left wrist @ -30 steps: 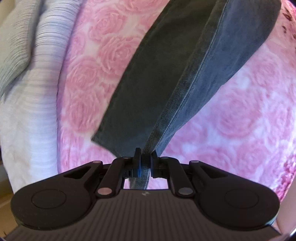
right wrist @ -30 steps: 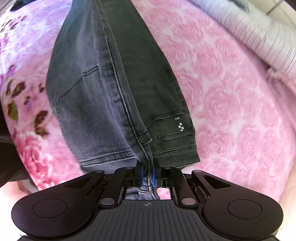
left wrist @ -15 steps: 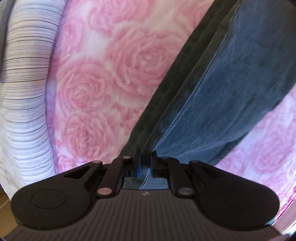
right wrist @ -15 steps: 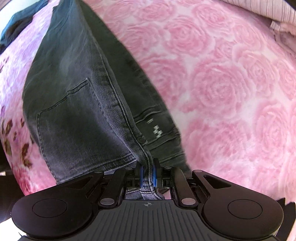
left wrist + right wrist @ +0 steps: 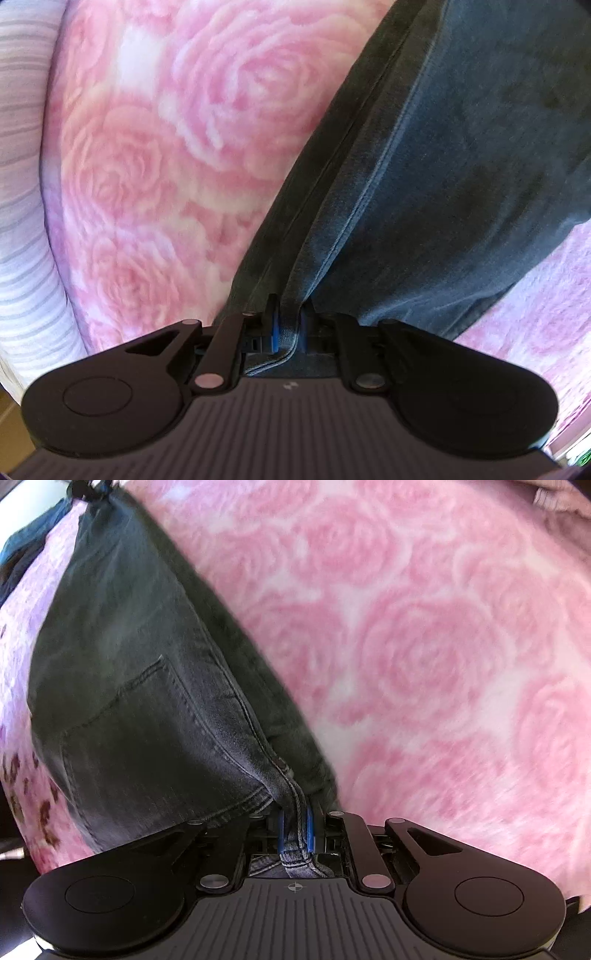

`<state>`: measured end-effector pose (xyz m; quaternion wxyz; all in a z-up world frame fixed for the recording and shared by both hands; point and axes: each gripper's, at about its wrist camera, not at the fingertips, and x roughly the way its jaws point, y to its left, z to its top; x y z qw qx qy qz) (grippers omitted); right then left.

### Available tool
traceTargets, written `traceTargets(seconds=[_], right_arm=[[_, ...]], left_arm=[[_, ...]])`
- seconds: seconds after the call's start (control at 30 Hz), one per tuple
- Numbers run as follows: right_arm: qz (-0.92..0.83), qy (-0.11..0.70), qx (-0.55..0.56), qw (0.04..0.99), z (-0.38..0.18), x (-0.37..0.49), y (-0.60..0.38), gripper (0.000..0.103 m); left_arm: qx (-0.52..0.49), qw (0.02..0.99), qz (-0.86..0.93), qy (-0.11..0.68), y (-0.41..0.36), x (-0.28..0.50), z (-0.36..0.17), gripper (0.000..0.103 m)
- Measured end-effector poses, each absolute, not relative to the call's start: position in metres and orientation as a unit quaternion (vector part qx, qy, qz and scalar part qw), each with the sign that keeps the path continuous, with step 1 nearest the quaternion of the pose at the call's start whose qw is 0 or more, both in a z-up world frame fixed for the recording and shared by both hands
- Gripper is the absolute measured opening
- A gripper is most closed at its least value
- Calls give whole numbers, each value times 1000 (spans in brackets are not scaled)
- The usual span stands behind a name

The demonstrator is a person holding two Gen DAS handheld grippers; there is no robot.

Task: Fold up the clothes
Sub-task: 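Lower the grey jeans onto the bed and open both grippers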

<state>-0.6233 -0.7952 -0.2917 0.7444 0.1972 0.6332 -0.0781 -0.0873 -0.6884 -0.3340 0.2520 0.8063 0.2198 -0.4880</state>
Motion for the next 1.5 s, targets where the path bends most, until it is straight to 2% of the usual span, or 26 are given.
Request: traceTargets(seconds=[0.17,0.2,0.3,0.33,0.47,0.63,0.83,0.9,0.97,1.03,1.1,1.27,1.5], right_arm=[[-83,647,180,737,-308,-610,-800,11],[-84,652,173,733,-314,-609,-799,15],[-118,646,149,739,-310,-618,-797,46],[-136,640,144,742,-305,-623,-797,48],[-229,584,183,757,-268,-664,-785,50],[-353,483,317,736,-245,-729,-729,54],[-414,350,477,692,-269,-766,-662,64],[-428,302,524,672,-279,-777,-641,65],[-441,253,568,648,-288,-787,-621,67],[-451,203,608,622,-298,-797,-600,77],[-458,175,618,615,-300,-801,-593,81],[-473,102,642,595,-306,-812,-576,79],[-489,0,668,561,-315,-826,-552,77]], left_arm=[[810,265,-479,211,-683,-85,-338,12],[811,271,-477,204,-682,-86,-338,14],[814,288,-471,183,-678,-88,-336,18],[810,299,-470,185,-677,-87,-333,19],[775,360,-479,201,-670,-77,-302,31],[722,427,-508,197,-642,-104,-258,35],[655,431,-603,145,-582,-208,-233,53],[625,415,-650,121,-556,-250,-231,65],[602,388,-692,90,-530,-295,-232,66],[588,350,-727,57,-507,-338,-239,66],[572,323,-753,32,-491,-376,-248,66],[545,292,-786,10,-486,-438,-277,65],[543,269,-795,11,-492,-466,-295,65]])
